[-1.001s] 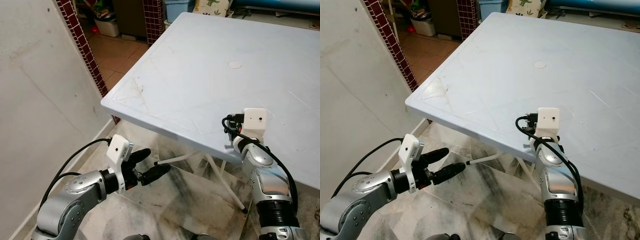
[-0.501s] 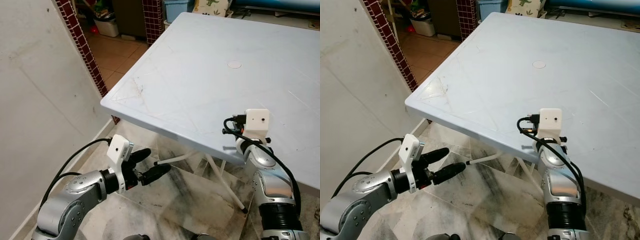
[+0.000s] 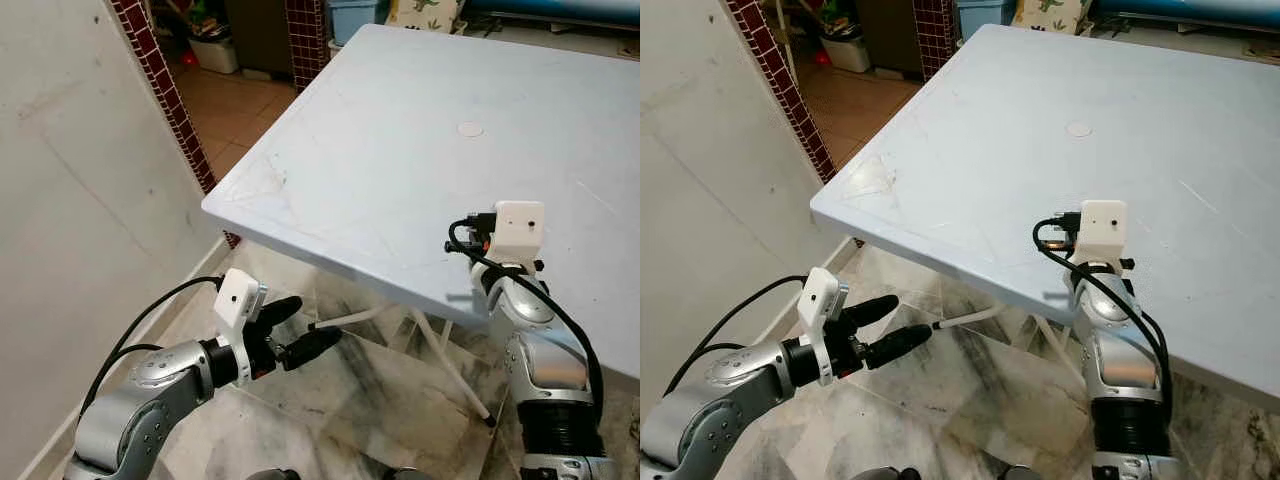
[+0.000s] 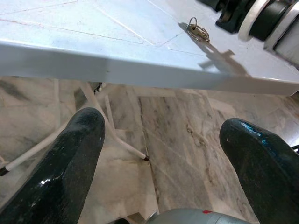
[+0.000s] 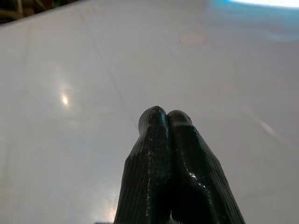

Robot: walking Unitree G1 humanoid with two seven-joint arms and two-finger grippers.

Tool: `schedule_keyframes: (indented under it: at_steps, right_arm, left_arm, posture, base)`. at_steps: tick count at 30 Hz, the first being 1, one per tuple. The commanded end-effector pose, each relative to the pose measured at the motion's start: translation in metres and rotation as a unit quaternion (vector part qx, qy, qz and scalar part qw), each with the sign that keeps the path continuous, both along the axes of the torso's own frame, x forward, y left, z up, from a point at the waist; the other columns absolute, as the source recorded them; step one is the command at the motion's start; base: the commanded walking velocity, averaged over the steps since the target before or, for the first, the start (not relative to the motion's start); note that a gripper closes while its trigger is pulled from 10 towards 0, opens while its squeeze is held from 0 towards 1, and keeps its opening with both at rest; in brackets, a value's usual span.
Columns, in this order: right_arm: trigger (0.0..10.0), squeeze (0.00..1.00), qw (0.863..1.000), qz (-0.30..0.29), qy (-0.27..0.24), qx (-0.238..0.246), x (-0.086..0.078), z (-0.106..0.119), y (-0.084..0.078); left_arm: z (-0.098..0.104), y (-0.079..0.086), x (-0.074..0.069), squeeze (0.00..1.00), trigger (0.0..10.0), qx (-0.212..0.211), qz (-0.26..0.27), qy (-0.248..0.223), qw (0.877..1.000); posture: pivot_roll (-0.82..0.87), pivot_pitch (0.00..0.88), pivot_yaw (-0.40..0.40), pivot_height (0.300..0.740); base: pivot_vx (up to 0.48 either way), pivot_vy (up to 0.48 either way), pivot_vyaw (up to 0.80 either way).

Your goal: Hang keys on a hook

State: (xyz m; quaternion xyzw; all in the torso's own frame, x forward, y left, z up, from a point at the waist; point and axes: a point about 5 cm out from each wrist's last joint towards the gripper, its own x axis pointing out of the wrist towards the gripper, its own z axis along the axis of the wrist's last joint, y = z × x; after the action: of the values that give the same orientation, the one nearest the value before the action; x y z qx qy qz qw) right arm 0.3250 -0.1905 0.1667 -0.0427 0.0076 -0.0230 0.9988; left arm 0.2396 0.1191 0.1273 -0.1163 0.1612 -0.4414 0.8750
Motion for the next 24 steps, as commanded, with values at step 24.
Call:
schedule_keyframes:
  at_steps: [24]
  right_arm:
    - [10.0,1.0,0.996,0.03,0.073,-0.032,-0.049,-0.04,-0.01]
  left_arm:
    - [-0.001,0.003,0.002,0.0,10.0,0.006,0.008,-0.001,1.0]
  posture:
    - [-0.02,0.127,0.101,0.74]
  base:
    - [0.0,0.0,0.0]
